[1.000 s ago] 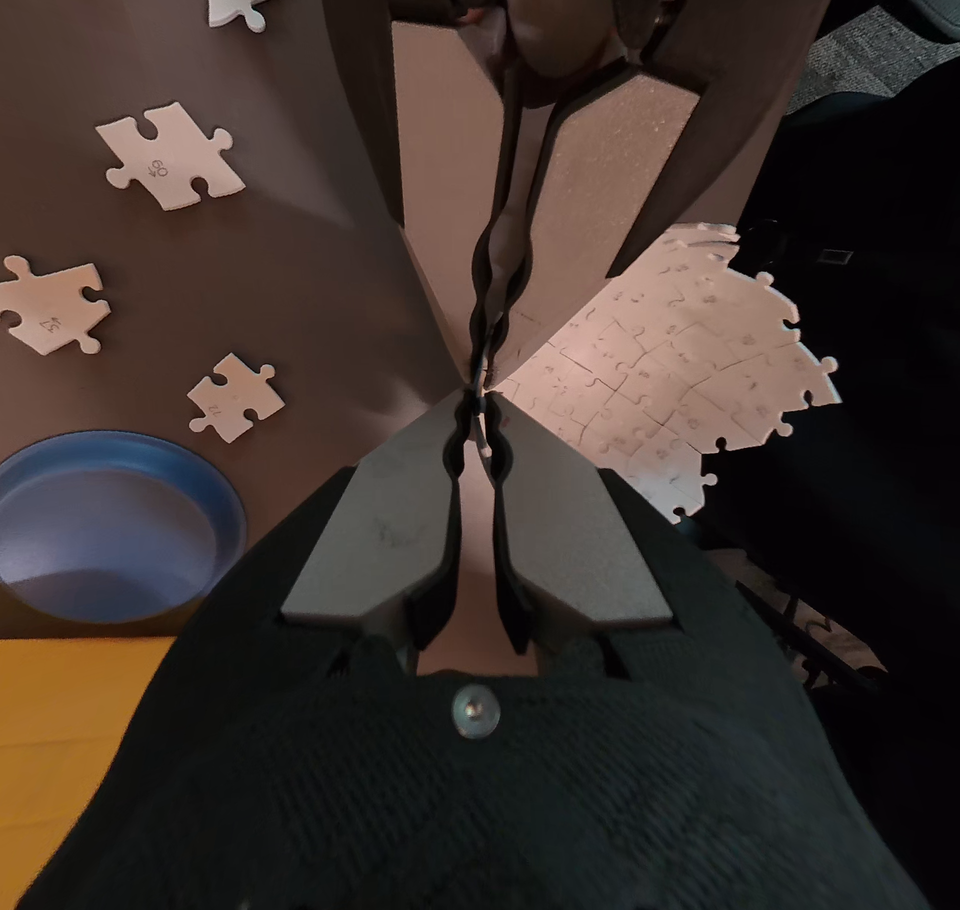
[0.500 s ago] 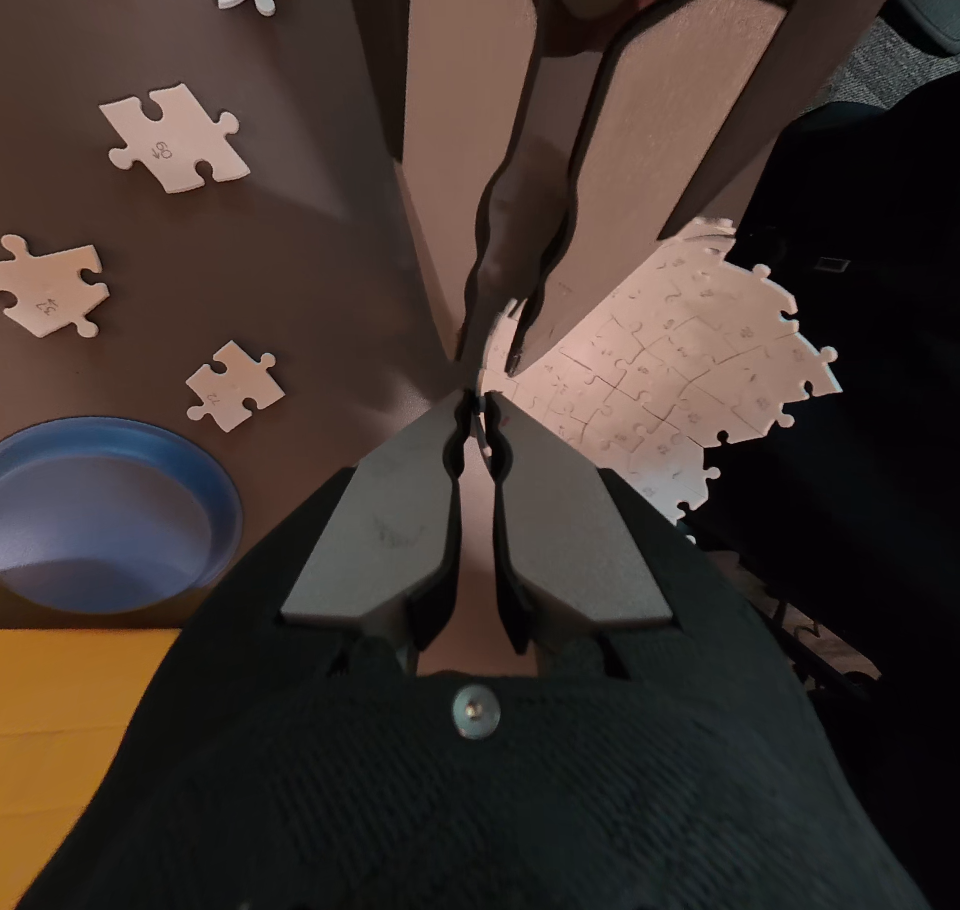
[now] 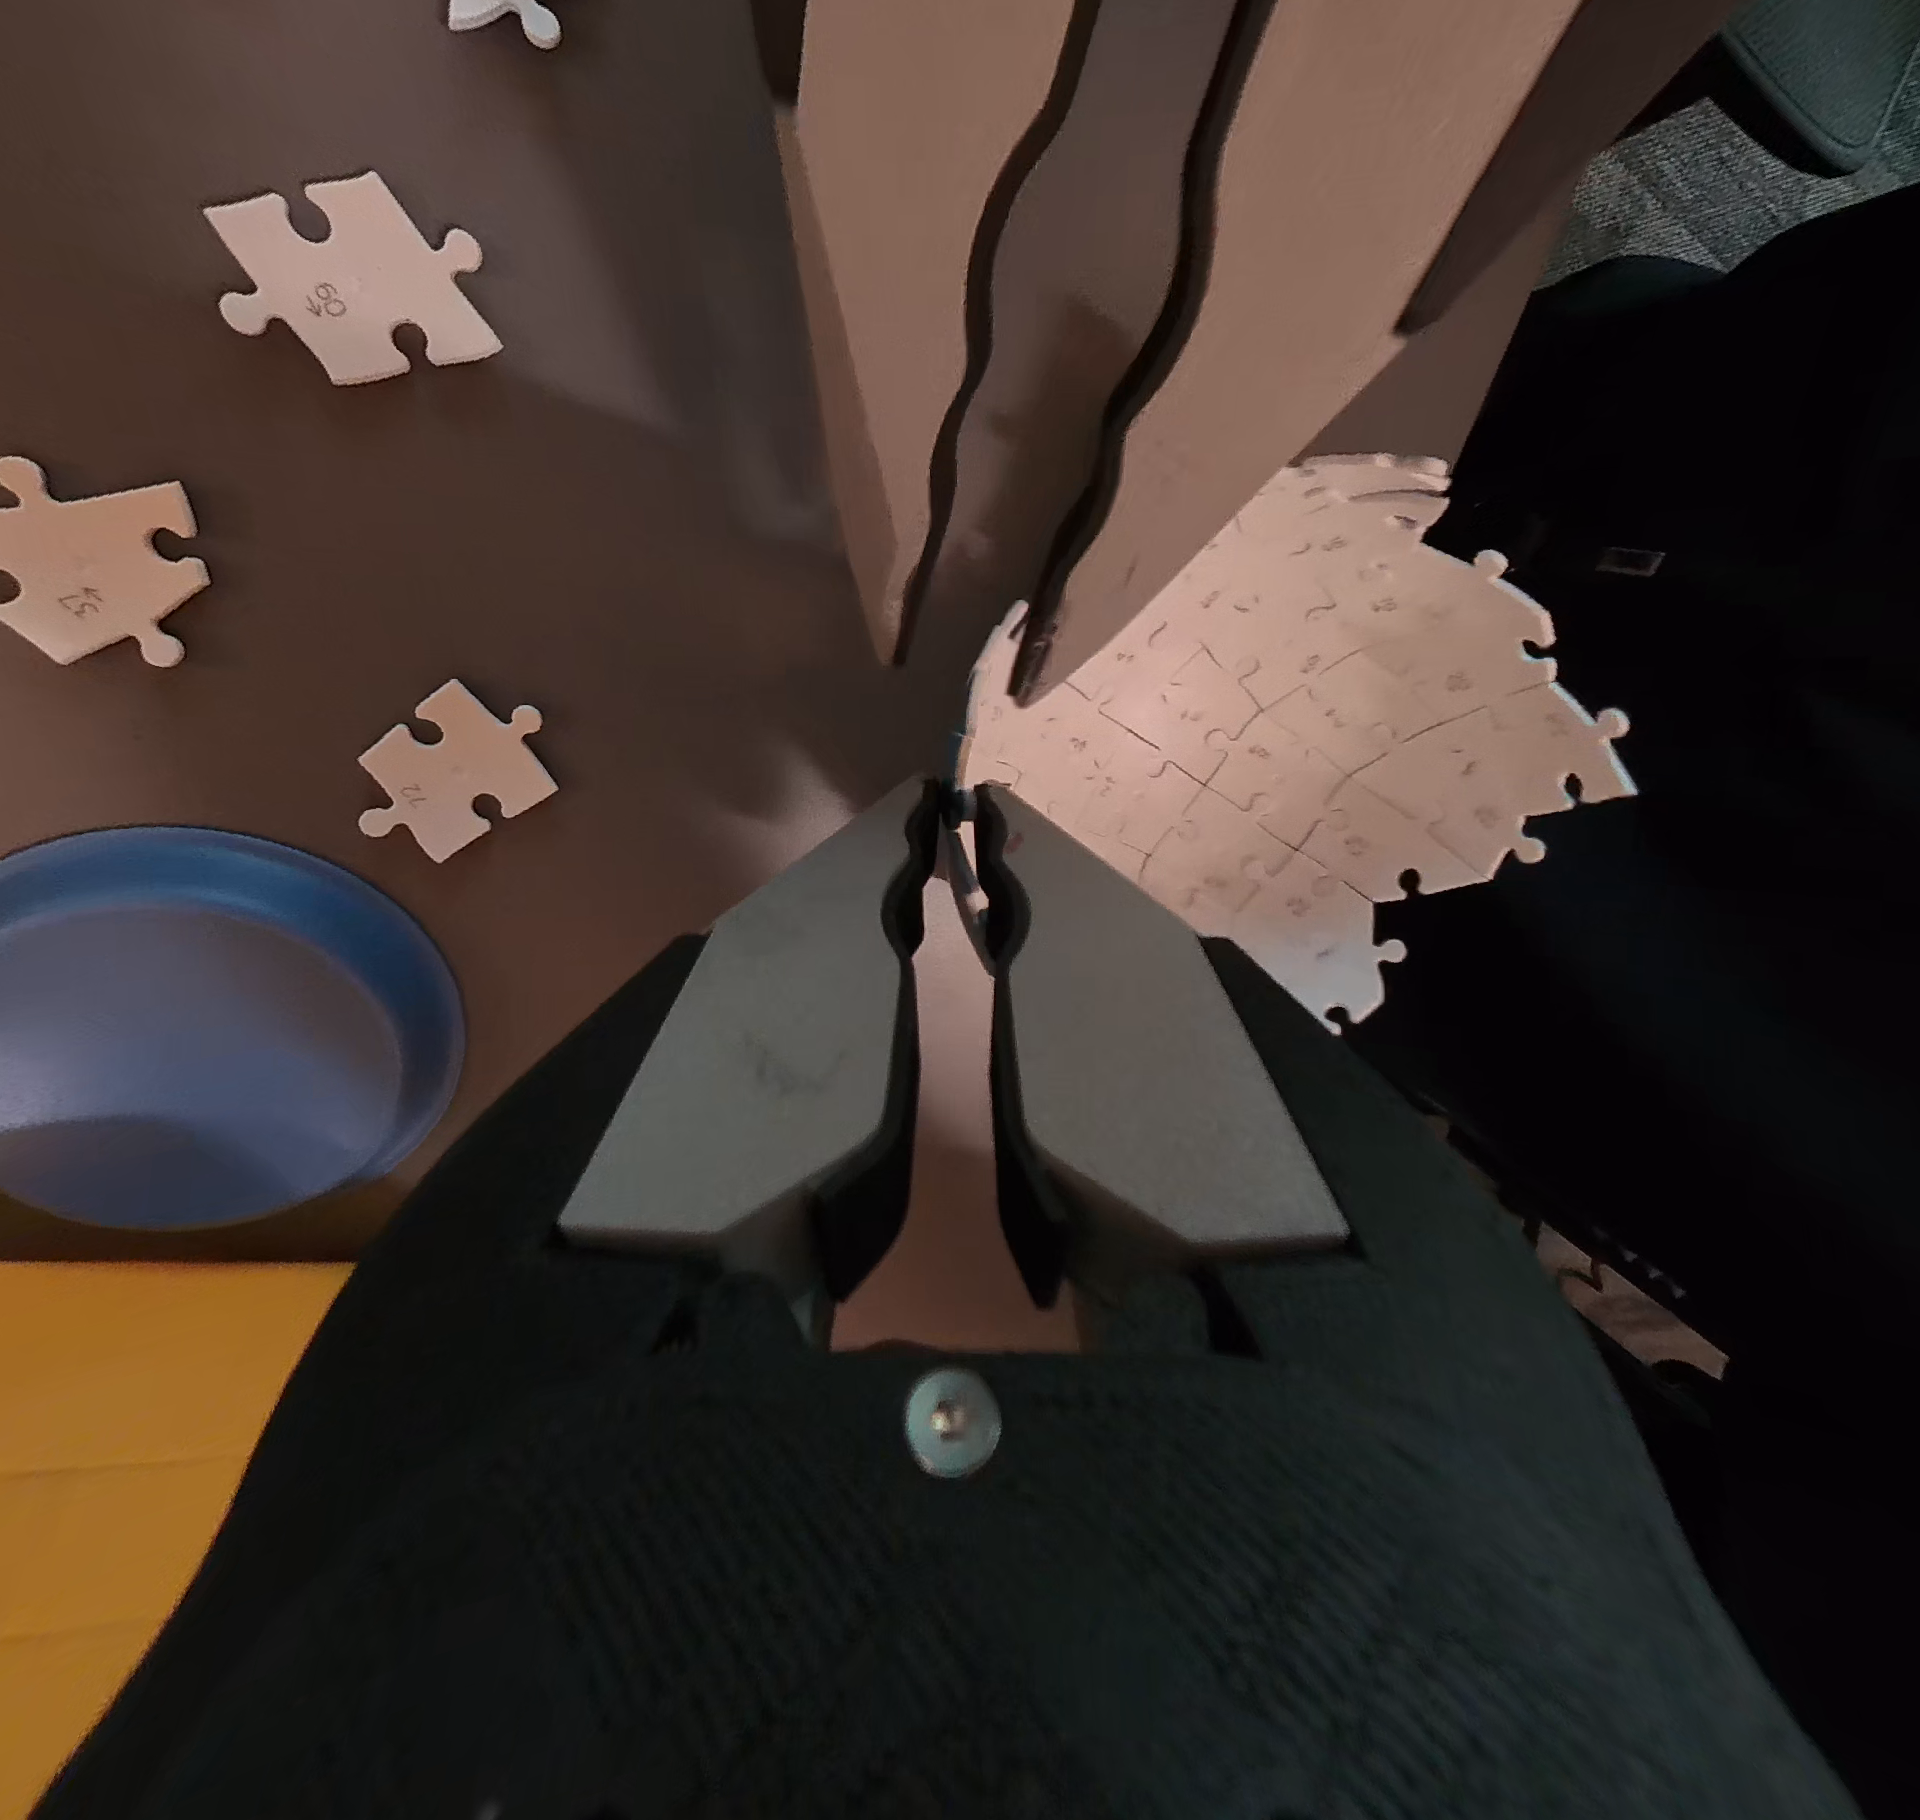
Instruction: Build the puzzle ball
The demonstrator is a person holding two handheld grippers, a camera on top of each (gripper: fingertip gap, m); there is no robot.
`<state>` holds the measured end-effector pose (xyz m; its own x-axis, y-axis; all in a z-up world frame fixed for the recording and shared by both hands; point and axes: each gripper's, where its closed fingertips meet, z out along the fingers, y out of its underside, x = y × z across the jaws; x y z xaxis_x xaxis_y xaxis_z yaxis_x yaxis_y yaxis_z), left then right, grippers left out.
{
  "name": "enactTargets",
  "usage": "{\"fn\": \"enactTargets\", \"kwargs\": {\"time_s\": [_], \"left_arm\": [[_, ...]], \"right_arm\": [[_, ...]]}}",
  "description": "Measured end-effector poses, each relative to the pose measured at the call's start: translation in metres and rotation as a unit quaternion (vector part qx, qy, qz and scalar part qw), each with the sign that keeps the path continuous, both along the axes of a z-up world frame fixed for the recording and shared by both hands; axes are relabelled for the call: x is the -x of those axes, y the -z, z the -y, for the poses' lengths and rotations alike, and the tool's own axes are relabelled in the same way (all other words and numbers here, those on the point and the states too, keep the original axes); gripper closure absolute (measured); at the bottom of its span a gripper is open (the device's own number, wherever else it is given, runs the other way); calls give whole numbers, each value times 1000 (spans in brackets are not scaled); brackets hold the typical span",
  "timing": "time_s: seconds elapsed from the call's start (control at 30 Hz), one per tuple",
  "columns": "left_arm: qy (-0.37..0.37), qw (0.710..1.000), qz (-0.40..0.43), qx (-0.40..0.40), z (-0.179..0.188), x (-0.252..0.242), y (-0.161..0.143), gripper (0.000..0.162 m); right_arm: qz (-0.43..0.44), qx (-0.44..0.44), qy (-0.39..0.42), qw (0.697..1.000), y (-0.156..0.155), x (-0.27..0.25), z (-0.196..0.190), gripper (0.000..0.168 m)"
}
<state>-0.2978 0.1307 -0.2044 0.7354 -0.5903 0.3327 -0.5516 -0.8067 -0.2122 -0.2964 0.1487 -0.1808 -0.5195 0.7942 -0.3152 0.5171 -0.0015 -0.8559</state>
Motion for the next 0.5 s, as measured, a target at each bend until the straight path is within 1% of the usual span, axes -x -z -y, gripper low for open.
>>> {"fn": "enactTargets", "kwargs": {"time_s": [0.13,0.27,0.4,0.5], "left_arm": [[-2,1000,-3,-2,1,1,-1,158],[-8,1000,-6,-8,2,2,-4,154],[-18,1000,-4,-20,2,3,-10,151],[-29,999,-1,-46,-1,8,-23,145]], "right_arm": [[-50,26,-4,998,-28,-8,-4,152],[-81,45,33,995,-49,-14,-28,148],[-88,28,88,992,-51,-18,-62,146],[-90,6,131,987,-52,-22,-86,144]]}}
